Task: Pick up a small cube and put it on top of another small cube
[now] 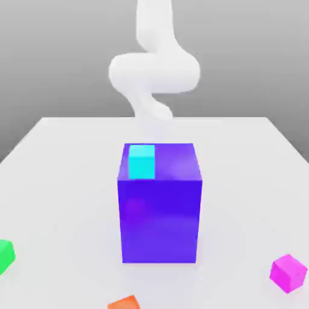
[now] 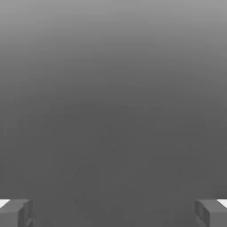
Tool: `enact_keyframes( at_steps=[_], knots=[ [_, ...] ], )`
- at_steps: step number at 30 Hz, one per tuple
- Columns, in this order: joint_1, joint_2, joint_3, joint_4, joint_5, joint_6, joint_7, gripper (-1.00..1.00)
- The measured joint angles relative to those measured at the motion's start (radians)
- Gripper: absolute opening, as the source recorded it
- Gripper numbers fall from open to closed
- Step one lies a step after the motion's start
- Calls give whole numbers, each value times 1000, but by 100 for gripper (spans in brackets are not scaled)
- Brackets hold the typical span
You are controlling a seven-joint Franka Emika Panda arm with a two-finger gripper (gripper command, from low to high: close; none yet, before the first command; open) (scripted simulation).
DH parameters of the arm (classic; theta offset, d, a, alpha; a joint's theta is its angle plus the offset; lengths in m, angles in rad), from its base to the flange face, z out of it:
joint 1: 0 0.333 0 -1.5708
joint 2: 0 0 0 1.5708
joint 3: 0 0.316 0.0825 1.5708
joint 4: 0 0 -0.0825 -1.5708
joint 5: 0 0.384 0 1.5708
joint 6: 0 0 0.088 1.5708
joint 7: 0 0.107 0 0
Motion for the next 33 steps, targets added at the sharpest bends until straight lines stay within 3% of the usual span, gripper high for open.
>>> enact_keyframes(
  at_steps=[19, 28, 32, 33],
  knots=[
    [133, 695, 226, -39, -118, 232, 117, 0],
    [244, 1026, 252, -53, -204, 342, 194, 0],
    [305, 1170, 190, -26, -266, 442, 241, 0],
    [317, 1198, 175, -19, -279, 463, 251, -100]
  ],
)
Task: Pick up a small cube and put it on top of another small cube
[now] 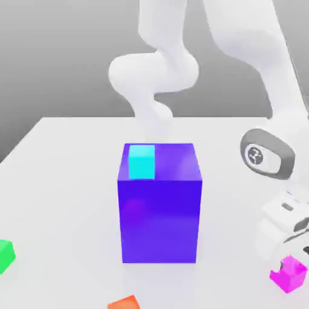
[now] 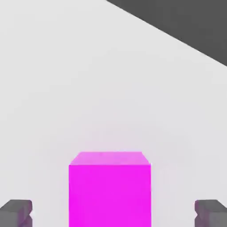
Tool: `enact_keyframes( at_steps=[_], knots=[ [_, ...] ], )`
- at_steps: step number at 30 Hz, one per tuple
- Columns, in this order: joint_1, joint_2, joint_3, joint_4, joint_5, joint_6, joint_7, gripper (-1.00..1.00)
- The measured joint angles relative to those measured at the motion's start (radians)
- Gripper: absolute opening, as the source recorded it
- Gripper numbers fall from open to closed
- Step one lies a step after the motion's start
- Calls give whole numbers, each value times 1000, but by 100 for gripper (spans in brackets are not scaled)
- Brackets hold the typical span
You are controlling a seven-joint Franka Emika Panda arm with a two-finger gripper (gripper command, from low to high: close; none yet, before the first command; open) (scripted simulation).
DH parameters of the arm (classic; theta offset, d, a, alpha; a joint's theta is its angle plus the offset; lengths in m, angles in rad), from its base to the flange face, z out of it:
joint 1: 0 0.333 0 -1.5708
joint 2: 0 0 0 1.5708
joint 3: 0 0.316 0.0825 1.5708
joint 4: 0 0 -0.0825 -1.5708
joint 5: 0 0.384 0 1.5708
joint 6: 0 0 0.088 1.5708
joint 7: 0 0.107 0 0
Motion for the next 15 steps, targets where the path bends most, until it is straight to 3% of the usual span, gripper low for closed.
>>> enact_keyframes(
  at_steps=[7, 12, 15],
  knots=[
    [2, 3, -1, 0, -1, 3, 1, -100],
    [-56, -144, 51, -34, 84, -109, -61, -100],
    [-151, -168, -8, -36, 122, -134, -86, -100]
  ],
)
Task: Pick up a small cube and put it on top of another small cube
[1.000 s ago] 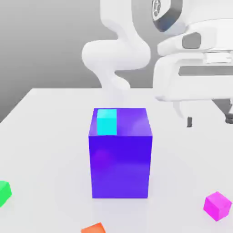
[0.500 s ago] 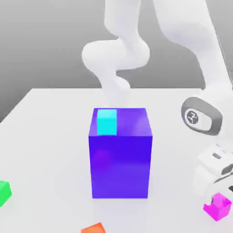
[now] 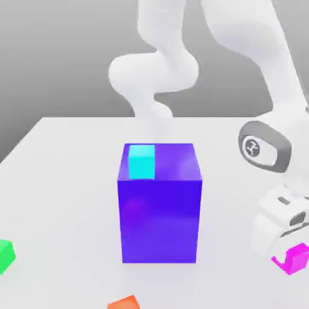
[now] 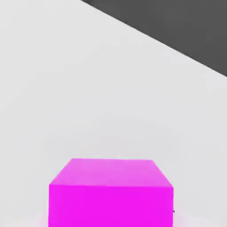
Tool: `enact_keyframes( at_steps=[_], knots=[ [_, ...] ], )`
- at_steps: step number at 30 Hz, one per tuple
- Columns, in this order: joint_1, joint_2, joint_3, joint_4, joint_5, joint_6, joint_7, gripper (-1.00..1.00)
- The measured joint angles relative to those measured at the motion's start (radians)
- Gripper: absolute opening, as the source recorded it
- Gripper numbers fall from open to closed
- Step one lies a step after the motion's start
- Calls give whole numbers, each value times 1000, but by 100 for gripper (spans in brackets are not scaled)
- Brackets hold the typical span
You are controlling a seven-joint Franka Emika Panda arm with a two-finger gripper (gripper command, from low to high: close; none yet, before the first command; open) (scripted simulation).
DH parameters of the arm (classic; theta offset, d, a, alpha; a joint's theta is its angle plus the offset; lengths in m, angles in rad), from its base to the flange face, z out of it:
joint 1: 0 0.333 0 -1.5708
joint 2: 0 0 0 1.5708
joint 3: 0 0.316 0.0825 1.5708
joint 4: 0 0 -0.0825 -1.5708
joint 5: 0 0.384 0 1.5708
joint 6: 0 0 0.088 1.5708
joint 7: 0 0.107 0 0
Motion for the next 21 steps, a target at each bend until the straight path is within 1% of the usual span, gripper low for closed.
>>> enact_keyframes(
  at_steps=[16, 18, 20, 21],
  knots=[
    [-461, -112, -338, -47, 188, -57, -121, -100],
    [-526, -100, -381, -39, 221, -50, -143, -100],
    [-604, -35, -408, -11, 280, -14, -182, -100],
    [-647, 15, -405, 7, 313, 17, -202, 100]
  ],
)
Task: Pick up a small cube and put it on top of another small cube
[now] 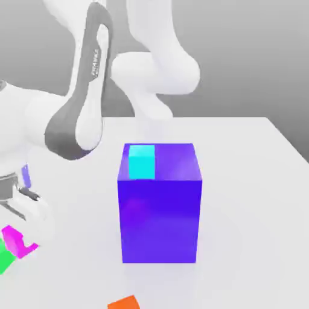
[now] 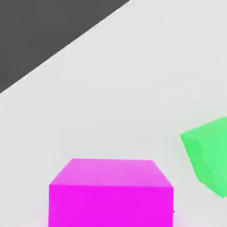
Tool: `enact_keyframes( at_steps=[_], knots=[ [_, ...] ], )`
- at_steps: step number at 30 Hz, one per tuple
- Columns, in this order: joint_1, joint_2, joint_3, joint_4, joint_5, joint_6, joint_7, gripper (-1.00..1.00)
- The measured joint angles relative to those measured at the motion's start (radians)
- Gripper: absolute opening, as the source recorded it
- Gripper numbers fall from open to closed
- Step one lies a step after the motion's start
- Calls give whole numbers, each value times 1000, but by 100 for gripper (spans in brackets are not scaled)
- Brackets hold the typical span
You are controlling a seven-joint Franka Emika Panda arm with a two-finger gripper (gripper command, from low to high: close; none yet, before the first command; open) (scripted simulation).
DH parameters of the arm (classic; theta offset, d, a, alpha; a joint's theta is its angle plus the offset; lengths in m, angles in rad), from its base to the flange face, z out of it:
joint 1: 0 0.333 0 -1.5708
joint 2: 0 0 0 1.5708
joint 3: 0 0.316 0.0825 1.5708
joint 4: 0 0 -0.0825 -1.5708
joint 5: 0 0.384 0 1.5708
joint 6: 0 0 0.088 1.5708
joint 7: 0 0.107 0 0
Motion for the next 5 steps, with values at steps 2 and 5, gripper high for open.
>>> enact_keyframes(
  at_steps=[2, 5],
  knots=[
    [0, 0, 0, 0, 0, 0, 0, 100],
    [0, 0, 0, 0, 0, 0, 0, 100]
  ],
)
